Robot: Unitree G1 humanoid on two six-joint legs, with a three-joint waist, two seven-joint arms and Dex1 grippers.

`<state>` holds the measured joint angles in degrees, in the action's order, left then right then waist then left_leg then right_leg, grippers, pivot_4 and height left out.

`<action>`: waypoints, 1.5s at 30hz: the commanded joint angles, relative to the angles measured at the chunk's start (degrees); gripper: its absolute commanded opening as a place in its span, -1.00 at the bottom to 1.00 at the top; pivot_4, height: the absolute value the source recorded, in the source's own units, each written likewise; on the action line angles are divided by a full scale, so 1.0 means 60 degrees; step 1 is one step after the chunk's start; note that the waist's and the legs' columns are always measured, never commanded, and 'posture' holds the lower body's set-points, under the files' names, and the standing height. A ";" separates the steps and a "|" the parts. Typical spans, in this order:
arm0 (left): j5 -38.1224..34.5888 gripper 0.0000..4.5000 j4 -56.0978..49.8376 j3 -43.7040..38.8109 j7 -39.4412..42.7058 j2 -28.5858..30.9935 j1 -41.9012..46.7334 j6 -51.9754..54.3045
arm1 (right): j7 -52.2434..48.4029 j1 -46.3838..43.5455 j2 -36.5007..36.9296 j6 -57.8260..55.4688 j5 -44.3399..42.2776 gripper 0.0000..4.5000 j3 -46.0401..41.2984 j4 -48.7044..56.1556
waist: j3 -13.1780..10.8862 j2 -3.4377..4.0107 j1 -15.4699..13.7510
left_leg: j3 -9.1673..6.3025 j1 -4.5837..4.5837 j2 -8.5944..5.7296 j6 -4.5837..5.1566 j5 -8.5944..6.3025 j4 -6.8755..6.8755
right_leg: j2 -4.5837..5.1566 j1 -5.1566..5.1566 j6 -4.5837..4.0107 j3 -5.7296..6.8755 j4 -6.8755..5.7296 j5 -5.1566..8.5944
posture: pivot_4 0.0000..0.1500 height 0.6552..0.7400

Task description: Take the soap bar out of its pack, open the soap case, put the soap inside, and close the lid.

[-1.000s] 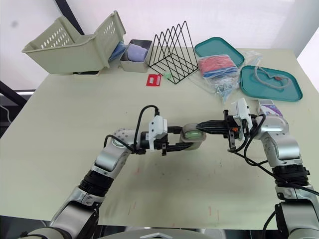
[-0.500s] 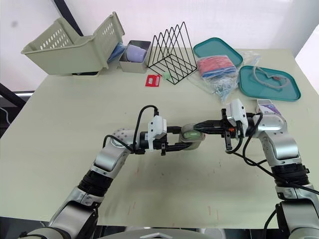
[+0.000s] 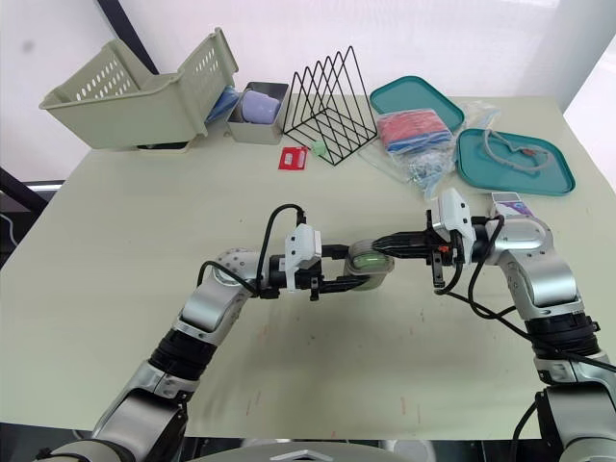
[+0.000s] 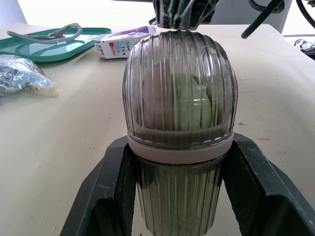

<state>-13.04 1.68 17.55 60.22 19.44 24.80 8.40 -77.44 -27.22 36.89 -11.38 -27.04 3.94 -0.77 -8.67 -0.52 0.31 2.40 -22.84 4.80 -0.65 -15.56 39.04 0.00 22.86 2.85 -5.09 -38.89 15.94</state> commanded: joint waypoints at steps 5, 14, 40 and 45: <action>-0.0023 -0.13 -0.0184 0.0007 0.0053 -0.0013 0.0057 -0.0173 | 0.0097 0.0026 0.0183 -0.0394 -0.0499 -0.20 -0.0869 -0.0511 | -0.0003 -0.0001 -0.0008 | 0.0001 -0.0006 0.0000 0.0000 0.0000 0.0000 | 0.0001 0.0002 0.0000 -0.0001 0.0003 0.0000 | 1.00 1.00; -0.0042 -0.13 0.0097 -0.0027 0.0290 0.0043 0.0216 -0.0287 | -0.1083 0.0873 0.0644 0.0966 -0.0687 0.98 -0.1682 -0.0774 | -0.0008 -0.0003 0.0008 | 0.0001 -0.0011 0.0000 0.0000 -0.0001 -0.0002 | 0.0001 0.0003 0.0001 -0.0001 0.0008 0.0000 | 1.00 1.00; -0.5554 -0.13 -0.1369 -0.2017 -0.1491 0.0172 0.1077 1.0480 | -0.1965 0.2388 0.0483 0.3283 -0.0868 0.98 -0.1926 -0.1109 | -0.0025 -0.0005 0.0081 | -0.0001 -0.0008 0.0000 0.0000 -0.0001 -0.0004 | 0.0001 0.0005 0.0005 -0.0005 0.0004 0.0002 | 1.00 1.00; -0.5484 -0.13 0.0029 -0.2351 -0.2681 -0.0281 0.1570 1.2678 | -0.1938 0.2540 0.0446 0.3243 -0.0876 0.98 -0.1879 -0.1017 | -0.0027 -0.0007 0.0074 | -0.0003 -0.0008 -0.0003 0.0000 0.0000 -0.0003 | 0.0001 0.0004 0.0004 -0.0002 0.0005 0.0002 | 1.00 1.00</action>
<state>-44.99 0.68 4.84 45.65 18.48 32.94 81.68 -89.38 -12.24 39.12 7.77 -31.45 -5.65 -7.93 -8.84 -0.56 0.75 2.38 -22.89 4.77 -0.65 -15.56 39.03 0.01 22.89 2.87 -5.11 -38.85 15.95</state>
